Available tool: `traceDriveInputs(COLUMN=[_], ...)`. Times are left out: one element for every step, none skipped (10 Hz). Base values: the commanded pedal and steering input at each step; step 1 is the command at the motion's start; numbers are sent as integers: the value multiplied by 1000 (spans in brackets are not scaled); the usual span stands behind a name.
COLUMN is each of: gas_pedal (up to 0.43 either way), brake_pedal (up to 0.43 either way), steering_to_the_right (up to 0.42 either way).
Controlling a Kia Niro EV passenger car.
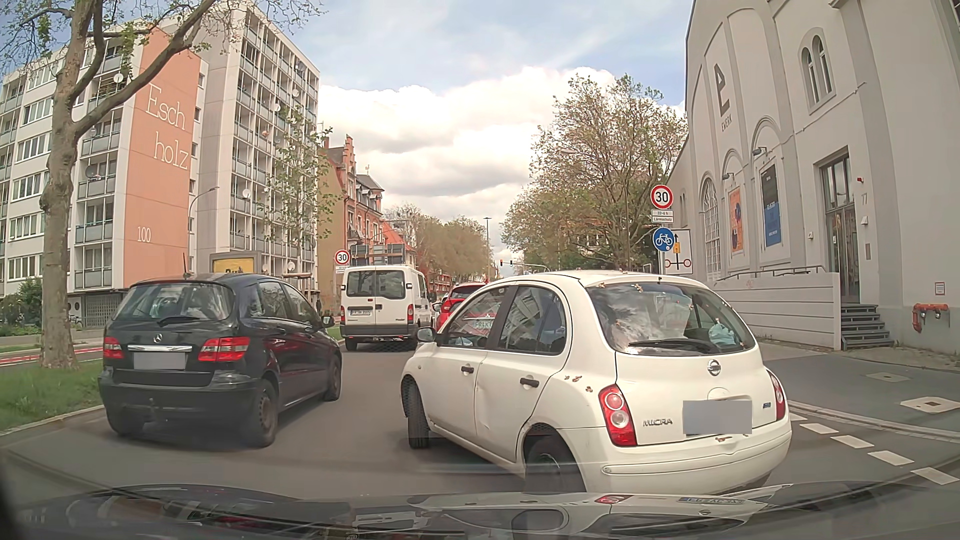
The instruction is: Follow the waypoints while adhering to traffic rules and regulations
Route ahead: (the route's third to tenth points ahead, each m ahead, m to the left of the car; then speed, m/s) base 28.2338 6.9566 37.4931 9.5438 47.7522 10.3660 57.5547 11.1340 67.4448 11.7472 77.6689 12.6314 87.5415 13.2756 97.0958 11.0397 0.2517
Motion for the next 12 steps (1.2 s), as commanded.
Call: traceDriveInputs(gas_pedal=[0, 0, 0, 0, 0, 0, 0, 0, 0, 0, 0, 0], brake_pedal=[0, 0, 0, 0, 0, 0, 0, 0, 0, 0, 0, 0], steering_to_the_right=[-41, -44, -45, -45, -46, -46, -45, -46, -46, -45, -46, -45])
